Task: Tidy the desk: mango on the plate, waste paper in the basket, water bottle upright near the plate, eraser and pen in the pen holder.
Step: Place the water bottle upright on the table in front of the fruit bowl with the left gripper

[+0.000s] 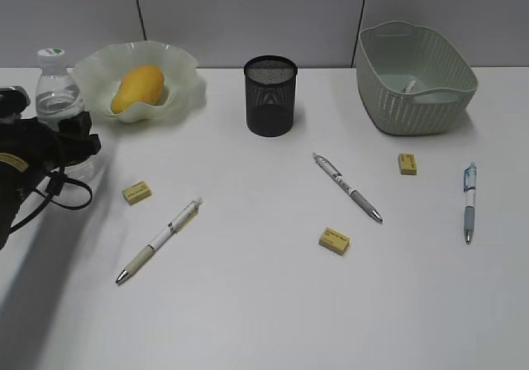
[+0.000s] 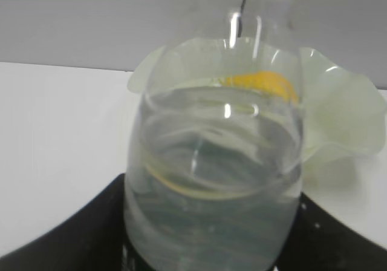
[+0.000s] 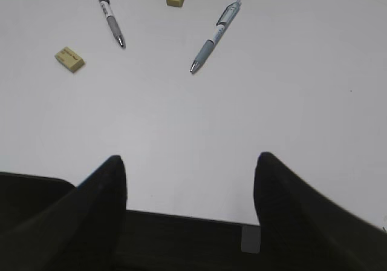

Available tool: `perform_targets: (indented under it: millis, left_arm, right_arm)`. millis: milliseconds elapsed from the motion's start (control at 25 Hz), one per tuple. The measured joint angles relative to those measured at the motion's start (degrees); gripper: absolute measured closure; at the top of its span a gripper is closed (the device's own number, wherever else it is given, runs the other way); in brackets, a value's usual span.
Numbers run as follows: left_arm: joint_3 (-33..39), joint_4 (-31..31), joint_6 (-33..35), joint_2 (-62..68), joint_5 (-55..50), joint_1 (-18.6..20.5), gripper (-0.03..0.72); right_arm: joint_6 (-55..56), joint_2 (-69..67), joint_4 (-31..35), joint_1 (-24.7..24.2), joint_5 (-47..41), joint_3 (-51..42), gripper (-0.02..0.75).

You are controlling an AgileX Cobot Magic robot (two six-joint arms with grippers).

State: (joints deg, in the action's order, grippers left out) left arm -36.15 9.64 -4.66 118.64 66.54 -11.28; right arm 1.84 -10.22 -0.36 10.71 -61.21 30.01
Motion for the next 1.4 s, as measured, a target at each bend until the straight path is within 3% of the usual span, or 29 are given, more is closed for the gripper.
perform_targets:
  millis: [440, 720, 1000, 1400]
  left_arm:
    - [-0.5, -0.3, -0.5, 2.7, 4.3, 0.1, 0.198]
    - [-0.5, -0.3, -1.1, 2.9, 2.0, 0.1, 0.109]
    - [0.8, -0.4, -1.2, 3.3, -0.8, 0.1, 0.095]
    - [12.5, -3.2, -1.3, -3.6, 2.5, 0.1, 0.095]
  right_arm:
    - [0.0, 0.0, 0.0, 0.0, 0.0, 0.0, 0.218]
    - [0.0, 0.0, 0.0, 0.0, 0.0, 0.0, 0.218]
    - [0.0, 0.0, 0.0, 0.0, 0.0, 0.0, 0.218]
    - [0.0, 0.0, 0.0, 0.0, 0.0, 0.0, 0.218]
